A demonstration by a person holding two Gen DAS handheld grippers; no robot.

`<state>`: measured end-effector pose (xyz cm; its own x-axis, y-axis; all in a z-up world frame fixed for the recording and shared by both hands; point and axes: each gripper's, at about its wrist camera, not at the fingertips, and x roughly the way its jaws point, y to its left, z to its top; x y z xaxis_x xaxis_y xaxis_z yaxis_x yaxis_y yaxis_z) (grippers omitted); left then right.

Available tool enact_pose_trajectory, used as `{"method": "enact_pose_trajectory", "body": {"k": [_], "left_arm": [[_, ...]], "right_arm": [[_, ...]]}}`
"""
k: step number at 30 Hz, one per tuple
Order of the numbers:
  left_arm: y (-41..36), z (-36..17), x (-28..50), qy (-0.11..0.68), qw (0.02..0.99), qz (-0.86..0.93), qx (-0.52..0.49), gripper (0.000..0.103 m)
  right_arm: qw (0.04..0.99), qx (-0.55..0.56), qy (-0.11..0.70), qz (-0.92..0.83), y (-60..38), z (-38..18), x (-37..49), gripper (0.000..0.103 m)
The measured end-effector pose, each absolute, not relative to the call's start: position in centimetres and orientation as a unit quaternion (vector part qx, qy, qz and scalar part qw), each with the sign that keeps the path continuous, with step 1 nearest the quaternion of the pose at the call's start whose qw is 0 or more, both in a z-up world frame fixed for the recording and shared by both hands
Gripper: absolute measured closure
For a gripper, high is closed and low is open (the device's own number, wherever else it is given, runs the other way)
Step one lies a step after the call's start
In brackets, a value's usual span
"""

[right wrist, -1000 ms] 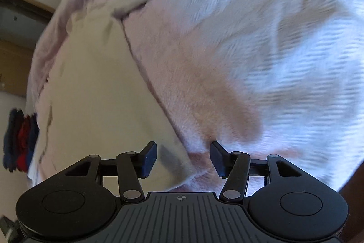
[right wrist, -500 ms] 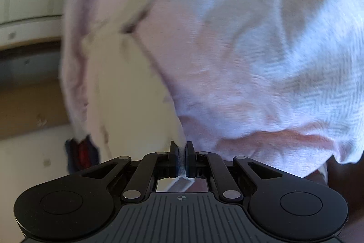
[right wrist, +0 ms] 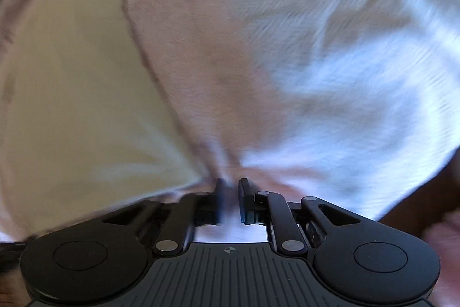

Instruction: Fold clothes

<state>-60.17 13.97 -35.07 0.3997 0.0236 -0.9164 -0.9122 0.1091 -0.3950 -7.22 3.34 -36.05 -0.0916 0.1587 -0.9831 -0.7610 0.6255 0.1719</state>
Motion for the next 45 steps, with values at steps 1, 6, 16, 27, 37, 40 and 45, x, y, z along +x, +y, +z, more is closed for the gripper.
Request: {"method": "enact_pose_trajectory", "body": {"k": [1,6,16,27,37,40,45], "left_arm": [[14.1,-34.1,-59.8,0.391,0.643,0.376,-0.539,0.099],[14.9,-31.5,-57.9,0.339,0.703,0.381,-0.497,0.088],[17.1,-33.0,-63.5,0.312,0.657,0.449,-0.519,0.082],[33.8,-32.6,-78.2,0.020,0.482,0.681,-0.550,0.058],[34.1,-30.5,-78.6,0.026,0.539,0.709,-0.454,0.103],[31.3,-30.2,-78.1,0.085,0.549,0.726,-0.405,0.101],[31.3,-34.3,-78.9,0.150,0.512,0.730,-0.428,0.097]], "right_arm": [[0.648,-0.248,0.621,0.363,3.9,-35.3,-7.4,0.082],[0.689,-0.194,0.533,0.452,7.7,-32.3,-8.8,0.074],[0.651,-0.276,0.575,0.412,10.6,-36.5,-10.0,0.072],[0.691,-0.211,0.570,0.392,17.6,-34.9,-7.5,0.072],[0.688,-0.280,0.556,0.373,18.9,-35.1,-12.0,0.071],[0.692,-0.274,0.566,0.355,18.7,-35.0,-12.0,0.071],[0.692,-0.292,0.560,0.349,19.1,-35.4,-12.7,0.071]]}}
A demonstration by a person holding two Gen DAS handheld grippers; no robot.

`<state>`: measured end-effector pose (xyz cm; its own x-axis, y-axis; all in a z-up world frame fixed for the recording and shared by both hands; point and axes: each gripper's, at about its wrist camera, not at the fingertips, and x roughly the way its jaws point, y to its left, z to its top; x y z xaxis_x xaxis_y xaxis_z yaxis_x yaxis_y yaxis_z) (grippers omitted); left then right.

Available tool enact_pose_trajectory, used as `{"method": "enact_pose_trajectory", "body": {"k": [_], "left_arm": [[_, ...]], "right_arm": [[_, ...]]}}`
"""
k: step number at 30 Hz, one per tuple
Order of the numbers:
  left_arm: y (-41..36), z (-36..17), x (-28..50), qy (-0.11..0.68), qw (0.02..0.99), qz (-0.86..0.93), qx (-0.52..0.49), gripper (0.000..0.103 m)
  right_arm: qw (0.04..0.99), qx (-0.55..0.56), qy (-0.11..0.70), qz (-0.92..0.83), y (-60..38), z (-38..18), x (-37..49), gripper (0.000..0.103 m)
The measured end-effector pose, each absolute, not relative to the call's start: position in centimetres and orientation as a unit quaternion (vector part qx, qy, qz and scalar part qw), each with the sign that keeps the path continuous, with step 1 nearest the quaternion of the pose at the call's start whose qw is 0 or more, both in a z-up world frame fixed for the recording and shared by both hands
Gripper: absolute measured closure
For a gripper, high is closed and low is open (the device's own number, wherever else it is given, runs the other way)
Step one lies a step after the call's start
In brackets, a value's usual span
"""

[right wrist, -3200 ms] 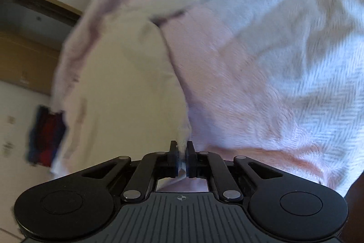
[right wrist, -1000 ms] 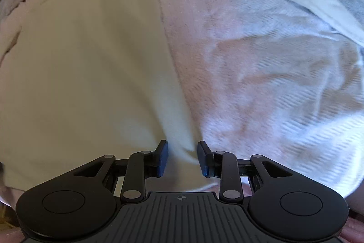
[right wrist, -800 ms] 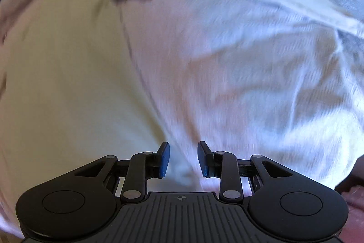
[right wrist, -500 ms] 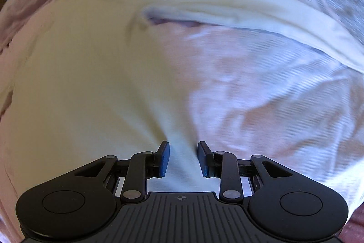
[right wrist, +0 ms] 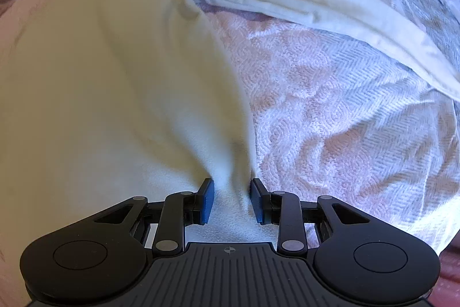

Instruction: Fold clothes

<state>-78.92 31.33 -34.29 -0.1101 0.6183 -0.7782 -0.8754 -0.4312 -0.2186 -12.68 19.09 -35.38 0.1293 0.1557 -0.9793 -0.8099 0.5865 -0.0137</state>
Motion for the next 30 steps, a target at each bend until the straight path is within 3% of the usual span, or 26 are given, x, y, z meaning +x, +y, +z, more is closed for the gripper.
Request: {"method": "enact_pose_trajectory", "body": {"k": [3,6,11,17,22,30], "left_arm": [[32.0,-33.8,-78.9,0.148,0.500,0.740,-0.426,0.093],[31.3,-32.8,-78.5,0.160,0.479,0.746,-0.434,0.089],[29.0,-31.6,-73.5,0.232,0.489,0.713,-0.445,0.093],[26.3,-31.8,-60.2,0.283,0.586,0.591,-0.476,0.093],[24.9,-30.8,-49.0,0.296,0.665,0.511,-0.457,0.093],[23.1,-31.4,-37.2,0.304,0.683,0.458,-0.481,0.093]], "right_arm": [[0.692,-0.291,0.558,0.355,18.6,-35.3,-12.5,0.068],[0.697,-0.272,0.569,0.342,17.3,-35.2,-11.6,0.052],[0.707,-0.227,0.590,0.317,14.0,-34.7,-9.3,0.051],[0.700,-0.146,0.606,0.348,10.9,-34.0,-5.2,0.051],[0.708,-0.018,0.611,0.355,5.9,-31.6,1.1,0.051],[0.752,0.295,0.567,0.159,-8.7,-32.5,16.6,0.051]]}}
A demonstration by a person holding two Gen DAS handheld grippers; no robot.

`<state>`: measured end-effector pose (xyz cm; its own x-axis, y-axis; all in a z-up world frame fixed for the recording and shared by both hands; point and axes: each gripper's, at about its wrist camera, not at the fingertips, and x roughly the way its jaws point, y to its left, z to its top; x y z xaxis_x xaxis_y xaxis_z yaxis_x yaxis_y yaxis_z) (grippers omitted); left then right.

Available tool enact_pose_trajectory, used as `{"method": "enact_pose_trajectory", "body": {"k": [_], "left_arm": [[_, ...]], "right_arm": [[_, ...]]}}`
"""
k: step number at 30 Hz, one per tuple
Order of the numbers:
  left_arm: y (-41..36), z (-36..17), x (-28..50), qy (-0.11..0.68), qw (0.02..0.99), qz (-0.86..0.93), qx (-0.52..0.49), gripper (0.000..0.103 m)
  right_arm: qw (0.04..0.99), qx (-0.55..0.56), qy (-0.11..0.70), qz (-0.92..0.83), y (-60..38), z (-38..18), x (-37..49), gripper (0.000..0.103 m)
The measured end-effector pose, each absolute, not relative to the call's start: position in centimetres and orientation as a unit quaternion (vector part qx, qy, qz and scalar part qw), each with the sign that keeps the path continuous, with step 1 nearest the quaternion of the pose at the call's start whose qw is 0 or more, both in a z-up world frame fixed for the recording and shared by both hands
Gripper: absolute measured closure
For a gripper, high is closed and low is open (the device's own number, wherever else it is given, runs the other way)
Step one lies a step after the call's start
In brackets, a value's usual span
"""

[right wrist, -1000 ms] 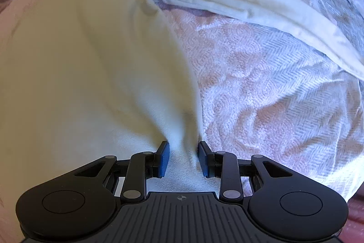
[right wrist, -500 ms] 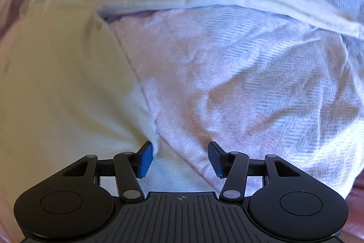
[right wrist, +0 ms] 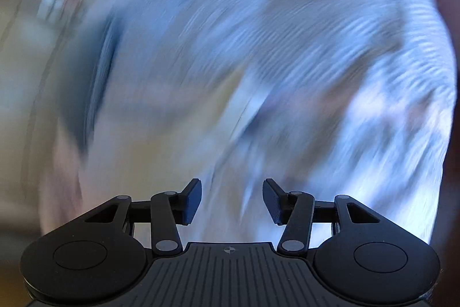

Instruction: Fold clothes

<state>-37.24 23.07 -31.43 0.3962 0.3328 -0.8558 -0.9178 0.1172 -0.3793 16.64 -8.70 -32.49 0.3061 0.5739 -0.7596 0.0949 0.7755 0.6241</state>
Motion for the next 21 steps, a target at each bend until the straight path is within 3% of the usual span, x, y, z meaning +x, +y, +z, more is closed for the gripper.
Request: {"method": "enact_pose_trajectory", "body": {"k": [6,8,10,13,15,18,21], "left_arm": [[21.4,-31.7,-31.5,0.328,0.690,0.446,-0.465,0.093],[21.1,-31.4,-30.2,0.329,0.692,0.445,-0.463,0.093],[21.0,-31.0,-29.6,0.324,0.696,0.446,-0.460,0.093],[20.7,-30.6,-28.9,0.317,0.700,0.449,-0.456,0.093],[20.5,-30.8,-28.6,0.317,0.700,0.449,-0.456,0.093],[20.0,-31.9,-27.9,0.329,0.692,0.447,-0.461,0.093],[19.4,-33.1,-27.5,0.342,0.684,0.445,-0.466,0.093]], "right_arm": [[0.702,0.406,0.574,0.113,-10.4,-36.7,22.0,0.052],[0.690,0.407,0.586,0.123,-10.0,-36.9,23.0,0.097],[0.717,0.395,0.544,0.184,-8.9,-34.9,23.6,0.098],[0.768,0.334,0.407,0.365,-7.5,-28.2,23.1,0.098],[0.762,0.312,0.377,0.424,-7.3,-26.1,22.8,0.098],[0.786,0.266,0.405,0.383,-8.4,-28.2,22.7,0.098],[0.790,0.227,0.504,0.264,-9.6,-35.3,24.0,0.097]]}}
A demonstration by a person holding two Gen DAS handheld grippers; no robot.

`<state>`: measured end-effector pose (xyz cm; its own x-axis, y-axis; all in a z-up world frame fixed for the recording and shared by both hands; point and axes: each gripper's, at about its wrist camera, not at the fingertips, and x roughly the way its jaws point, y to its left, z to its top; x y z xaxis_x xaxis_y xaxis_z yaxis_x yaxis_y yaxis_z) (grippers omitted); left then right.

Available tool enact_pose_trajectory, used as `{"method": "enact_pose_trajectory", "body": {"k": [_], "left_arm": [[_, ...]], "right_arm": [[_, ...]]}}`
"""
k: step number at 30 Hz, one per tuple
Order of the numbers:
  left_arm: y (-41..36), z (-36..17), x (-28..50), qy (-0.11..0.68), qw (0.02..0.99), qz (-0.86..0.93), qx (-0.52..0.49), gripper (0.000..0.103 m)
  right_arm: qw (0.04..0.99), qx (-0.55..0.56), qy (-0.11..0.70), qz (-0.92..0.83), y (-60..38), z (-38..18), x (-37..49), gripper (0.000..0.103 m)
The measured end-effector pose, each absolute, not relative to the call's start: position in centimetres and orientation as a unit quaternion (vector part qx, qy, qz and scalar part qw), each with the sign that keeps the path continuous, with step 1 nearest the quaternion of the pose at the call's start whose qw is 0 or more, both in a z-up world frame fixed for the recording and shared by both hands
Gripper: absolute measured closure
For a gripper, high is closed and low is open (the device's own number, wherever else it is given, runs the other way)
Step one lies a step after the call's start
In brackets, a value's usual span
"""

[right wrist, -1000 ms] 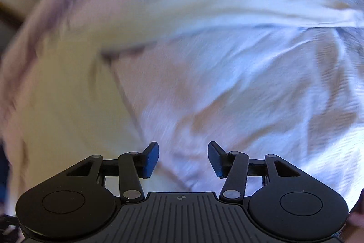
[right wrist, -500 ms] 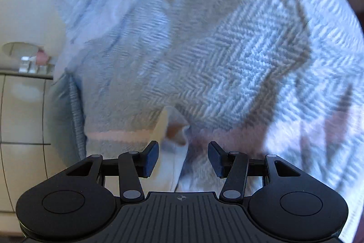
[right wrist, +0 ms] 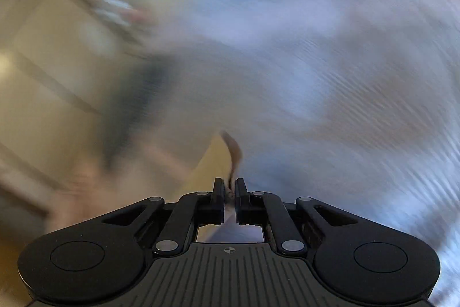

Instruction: Fold clothes

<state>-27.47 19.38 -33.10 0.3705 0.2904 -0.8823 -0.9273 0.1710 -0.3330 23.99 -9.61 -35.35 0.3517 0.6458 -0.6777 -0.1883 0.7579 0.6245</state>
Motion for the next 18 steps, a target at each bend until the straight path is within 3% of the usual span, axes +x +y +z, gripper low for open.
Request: {"method": "enact_pose_trajectory", "body": {"k": [1,4,8,11,12,18], "left_arm": [[19.2,-33.3,-27.6,0.346,0.682,0.445,-0.465,0.093],[18.9,-33.7,-28.2,0.356,0.673,0.450,-0.467,0.093],[18.6,-33.7,-29.4,0.363,0.661,0.459,-0.470,0.093],[18.3,-33.5,-29.6,0.365,0.667,0.450,-0.468,0.093],[18.1,-33.5,-29.6,0.367,0.670,0.446,-0.466,0.093],[16.6,-34.5,-30.5,0.375,0.673,0.432,-0.469,0.093]], "right_arm": [[0.780,0.222,0.537,0.232,-9.9,-37.6,24.3,0.098],[0.784,0.211,0.534,0.238,-10.0,-38.5,23.1,0.098],[0.802,0.139,0.545,0.201,-8.3,-36.3,23.8,0.094],[0.862,0.007,0.485,0.146,-7.0,-32.6,22.9,0.074],[0.871,-0.023,0.465,0.156,-6.3,-31.7,22.2,0.067],[0.773,-0.046,0.478,0.415,0.5,-32.4,18.3,0.067]]}}
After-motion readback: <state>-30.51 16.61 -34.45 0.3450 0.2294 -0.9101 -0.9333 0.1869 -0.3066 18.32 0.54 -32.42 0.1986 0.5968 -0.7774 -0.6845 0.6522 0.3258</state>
